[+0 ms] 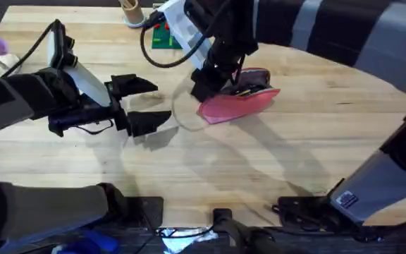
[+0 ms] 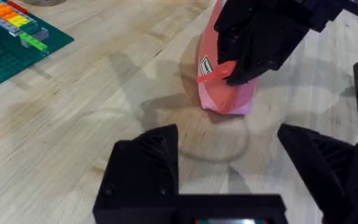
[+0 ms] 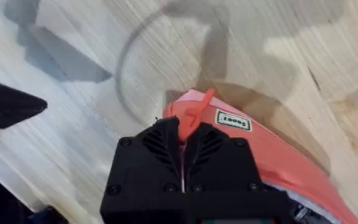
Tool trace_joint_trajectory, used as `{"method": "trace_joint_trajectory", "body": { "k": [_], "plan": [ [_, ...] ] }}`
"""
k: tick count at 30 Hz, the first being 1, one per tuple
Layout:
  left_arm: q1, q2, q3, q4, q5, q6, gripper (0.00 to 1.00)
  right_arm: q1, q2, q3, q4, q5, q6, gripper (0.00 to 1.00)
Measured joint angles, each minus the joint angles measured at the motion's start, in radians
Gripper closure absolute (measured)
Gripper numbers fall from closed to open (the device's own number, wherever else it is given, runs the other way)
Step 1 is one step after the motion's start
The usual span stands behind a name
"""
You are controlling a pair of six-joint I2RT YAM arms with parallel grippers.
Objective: Unzip the bag, pick up the pens from the table one at a time and place them inside, then zip the bag closed.
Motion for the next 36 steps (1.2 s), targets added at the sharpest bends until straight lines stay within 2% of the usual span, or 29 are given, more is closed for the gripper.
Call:
{"method": "trace_joint_trajectory", "body": {
  "k": [12, 29, 36],
  "plan": [
    [0.0, 0.0, 0.0, 0.0, 0.0, 0.0, 0.006, 0.0, 0.003, 0.066, -0.009, 0.012, 0.165, 0.97],
    [0.0, 0.0, 0.0, 0.0, 0.003, 0.0, 0.006, -0.004, 0.015, 0.151, -0.018, 0.028, 0.226, 0.97],
    [-0.012, 0.0, 0.0, 0.074, 0.007, 0.0, 0.006, -0.004, 0.015, 0.151, -0.018, 0.028, 0.227, 0.97]
  ]
}}
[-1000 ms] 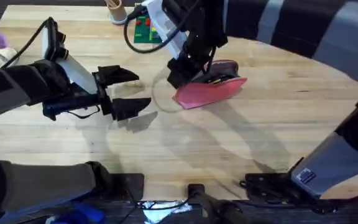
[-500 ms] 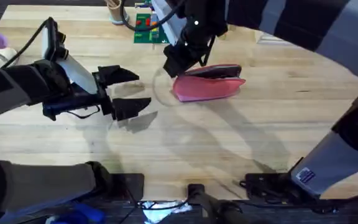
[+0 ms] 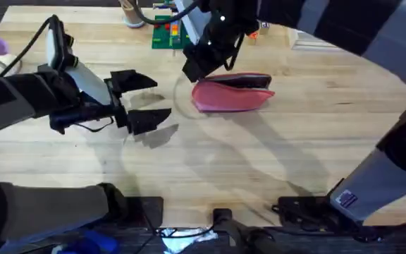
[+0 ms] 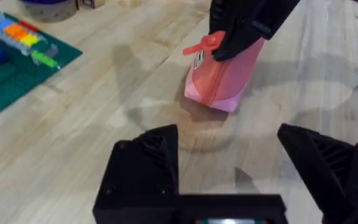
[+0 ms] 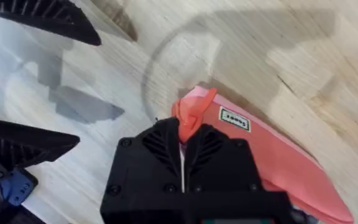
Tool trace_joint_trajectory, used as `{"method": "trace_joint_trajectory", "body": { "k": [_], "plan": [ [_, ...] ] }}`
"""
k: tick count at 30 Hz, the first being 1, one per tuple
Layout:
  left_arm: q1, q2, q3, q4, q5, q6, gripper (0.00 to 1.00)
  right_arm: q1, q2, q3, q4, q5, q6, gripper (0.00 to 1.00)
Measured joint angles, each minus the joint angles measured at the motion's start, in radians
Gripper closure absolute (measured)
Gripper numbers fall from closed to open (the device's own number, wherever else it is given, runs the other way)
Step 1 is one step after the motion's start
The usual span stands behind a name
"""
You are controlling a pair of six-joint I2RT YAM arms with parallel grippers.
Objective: Unzip the bag, pick up the pens from the table one at a time and place them inside, then zip the bag closed.
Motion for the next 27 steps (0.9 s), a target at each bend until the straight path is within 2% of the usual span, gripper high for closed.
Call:
{"method": "trace_joint_trajectory", "body": {
  "k": [7, 14, 19, 27],
  "plan": [
    [-0.094, 0.0, 0.0, 0.132, -0.014, -0.019, 0.007, 0.0, 0.0, 0.0, 0.0, 0.0, 0.003, 0.97],
    [-0.184, 0.046, 0.0, 0.376, -0.027, -0.162, 0.007, 0.0, 0.0, 0.0, 0.0, 0.0, 0.007, 0.97],
    [-0.24, 0.126, 0.0, 0.492, -0.027, -0.277, 0.007, 0.0, 0.0, 0.0, 0.0, 0.0, 0.007, 0.97],
    [-0.327, 0.21, 0.0, 0.655, -0.018, -0.407, 0.007, 0.0, 0.0, 0.0, 0.0, 0.0, 0.007, 0.97]
  ]
}}
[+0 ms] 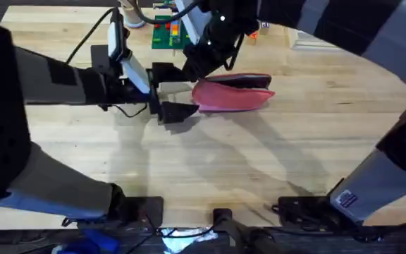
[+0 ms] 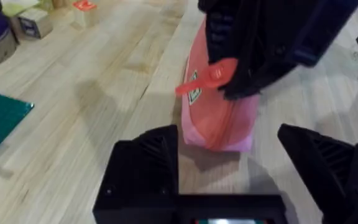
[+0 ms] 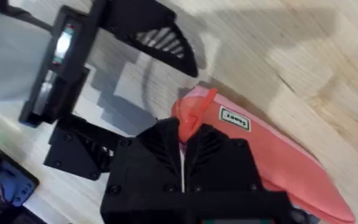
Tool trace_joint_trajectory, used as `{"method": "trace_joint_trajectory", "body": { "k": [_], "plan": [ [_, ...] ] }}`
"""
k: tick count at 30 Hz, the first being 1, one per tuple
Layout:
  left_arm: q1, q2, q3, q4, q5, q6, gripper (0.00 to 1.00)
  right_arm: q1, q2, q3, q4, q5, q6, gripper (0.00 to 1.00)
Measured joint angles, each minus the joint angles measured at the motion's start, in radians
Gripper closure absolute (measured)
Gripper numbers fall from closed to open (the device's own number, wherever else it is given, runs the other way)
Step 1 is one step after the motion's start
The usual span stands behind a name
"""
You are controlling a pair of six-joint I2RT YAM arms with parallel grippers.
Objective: Unzip the bag, pick up the pens from the table one at a time and place them inside, then zip the bag closed.
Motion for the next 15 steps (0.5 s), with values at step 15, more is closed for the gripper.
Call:
{"method": "trace_joint_trajectory", "body": {
  "k": [15],
  "plan": [
    [-0.074, 0.004, 0.0, 0.105, 0.0, -0.149, 0.007, 0.0, 0.0, 0.0, 0.0, 0.0, 0.0, 0.97]
  ]
}}
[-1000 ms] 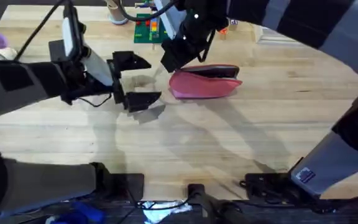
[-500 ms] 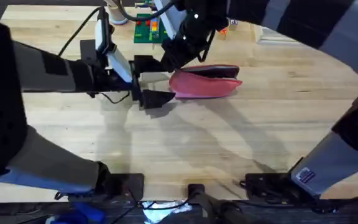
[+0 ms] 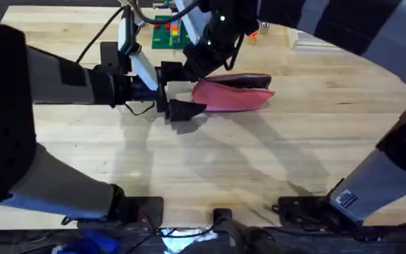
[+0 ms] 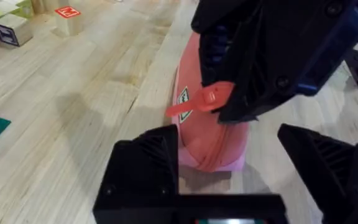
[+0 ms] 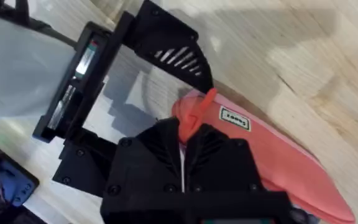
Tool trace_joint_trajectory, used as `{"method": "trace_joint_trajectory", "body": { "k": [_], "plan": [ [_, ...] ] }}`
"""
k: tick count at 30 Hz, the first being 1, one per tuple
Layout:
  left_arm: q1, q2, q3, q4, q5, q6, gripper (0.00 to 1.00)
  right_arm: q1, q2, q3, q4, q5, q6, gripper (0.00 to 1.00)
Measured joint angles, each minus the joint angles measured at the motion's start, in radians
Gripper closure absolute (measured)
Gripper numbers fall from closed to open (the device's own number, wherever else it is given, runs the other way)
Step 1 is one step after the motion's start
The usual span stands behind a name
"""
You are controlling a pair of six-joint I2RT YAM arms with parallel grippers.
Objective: Unzip the bag, pick up the pens from the table one at a time and place them inside, then zip the bag closed.
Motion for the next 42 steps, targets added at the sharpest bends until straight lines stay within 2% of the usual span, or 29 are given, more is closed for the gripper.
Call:
{"method": "trace_joint_trajectory", "body": {
  "k": [10, 11, 14, 17, 19, 21, 24, 36, 42],
  "plan": [
    [-0.002, 0.0, 0.0, 0.0, -0.002, -0.006, 0.006, 0.0, 0.0, 0.0, 0.0, 0.0, 0.0, 0.97],
    [-0.002, 0.0, 0.0, 0.0, -0.002, -0.007, 0.036, 0.0, 0.0, 0.0, 0.0, 0.0, 0.0, 0.97],
    [-0.002, 0.0, 0.0, 0.005, -0.002, -0.01, 0.22, 0.0, 0.0, 0.0, 0.0, 0.0, 0.0, 0.97],
    [-0.002, 0.0, 0.0, 0.018, -0.008, -0.009, 0.59, 0.0, 0.0, 0.0, -0.001, -0.001, 0.0, 0.97],
    [-0.002, 0.0, 0.0, 0.019, -0.013, -0.011, 0.75, 0.001, 0.0, 0.0, -0.002, -0.003, 0.0, 0.97],
    [-0.002, 0.0, 0.0, 0.019, -0.018, -0.012, 0.866, 0.001, 0.0, 0.0, -0.003, -0.004, 0.0, 0.97],
    [-0.004, 0.0, 0.0, 0.019, -0.018, -0.015, 0.943, 0.001, 0.0, 0.0, -0.004, -0.004, 0.0, 0.97],
    [-0.006, 0.0, 0.0, 0.019, -0.018, -0.014, 0.959, -0.003, 0.0, 0.0, -0.008, 0.035, 0.004, 0.97],
    [-0.007, 0.0, 0.0, 0.023, -0.021, -0.014, 0.959, -0.035, 0.0, 0.004, -0.02, 0.038, 0.008, 0.97]
  ]
}}
